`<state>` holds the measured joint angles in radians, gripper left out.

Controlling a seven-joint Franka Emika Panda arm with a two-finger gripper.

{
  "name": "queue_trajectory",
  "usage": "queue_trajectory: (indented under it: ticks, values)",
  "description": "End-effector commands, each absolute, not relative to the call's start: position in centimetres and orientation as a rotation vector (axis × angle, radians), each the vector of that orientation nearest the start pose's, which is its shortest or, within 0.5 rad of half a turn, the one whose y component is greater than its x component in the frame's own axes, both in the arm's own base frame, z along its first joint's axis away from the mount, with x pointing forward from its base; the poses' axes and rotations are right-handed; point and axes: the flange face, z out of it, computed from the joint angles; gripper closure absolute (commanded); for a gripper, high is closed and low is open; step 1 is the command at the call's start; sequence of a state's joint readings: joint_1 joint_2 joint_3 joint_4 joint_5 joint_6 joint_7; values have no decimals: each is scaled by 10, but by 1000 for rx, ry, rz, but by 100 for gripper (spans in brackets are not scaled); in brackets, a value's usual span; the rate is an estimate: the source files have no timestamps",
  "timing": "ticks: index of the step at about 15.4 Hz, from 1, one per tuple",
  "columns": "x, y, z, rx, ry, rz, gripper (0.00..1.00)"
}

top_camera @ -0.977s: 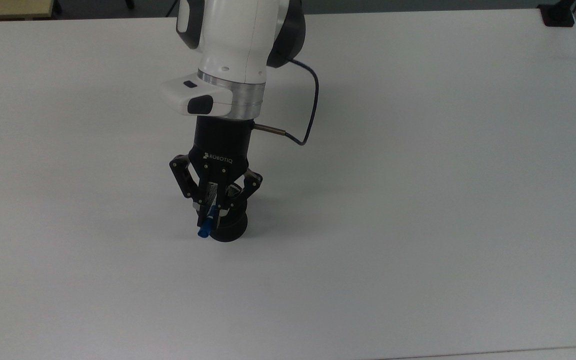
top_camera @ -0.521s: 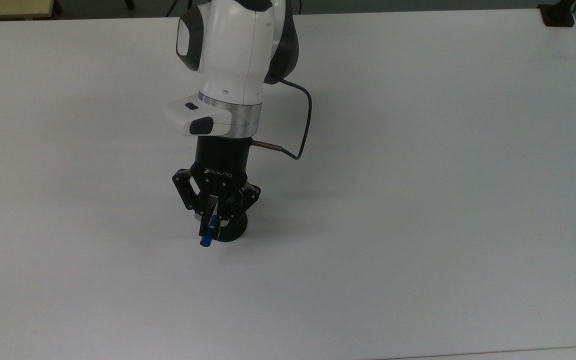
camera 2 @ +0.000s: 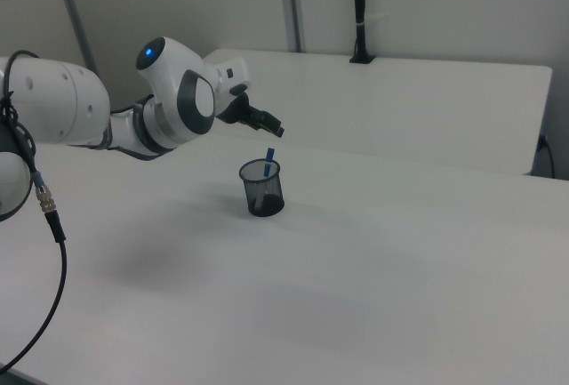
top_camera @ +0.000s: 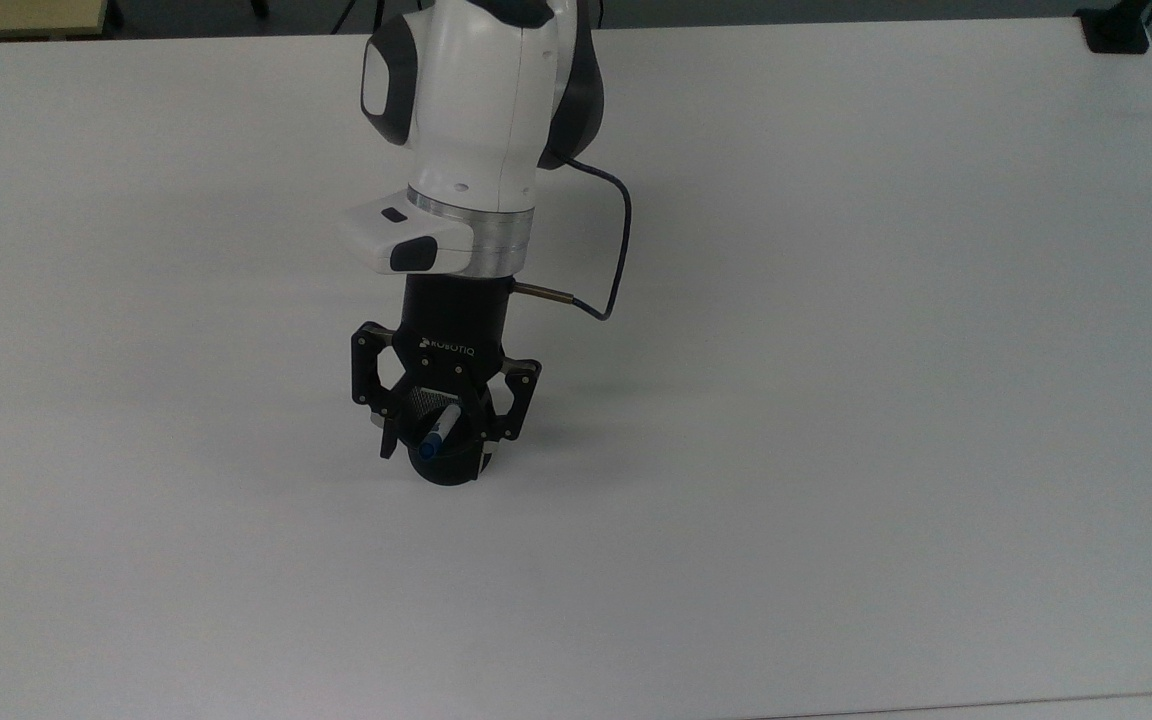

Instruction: Insert the marker

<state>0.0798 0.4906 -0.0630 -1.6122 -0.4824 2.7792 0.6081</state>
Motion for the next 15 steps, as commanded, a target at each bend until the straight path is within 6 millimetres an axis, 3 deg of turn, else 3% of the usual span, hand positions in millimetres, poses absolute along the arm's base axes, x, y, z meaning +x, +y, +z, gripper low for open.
queue_trajectory:
  ticks: [1, 4, 5, 7, 10, 15]
  values:
    - [720, 59, 433, -2996, 278, -1201, 10]
    - [712, 85, 444, -3048, 251, -1139, 8]
    - [708, 94, 448, -3073, 250, -1105, 2]
    - [697, 108, 465, -3117, 259, -1039, 0]
    - [672, 127, 490, -3214, 205, -818, 0]
    - [629, 118, 534, -3229, 20, -410, 0]
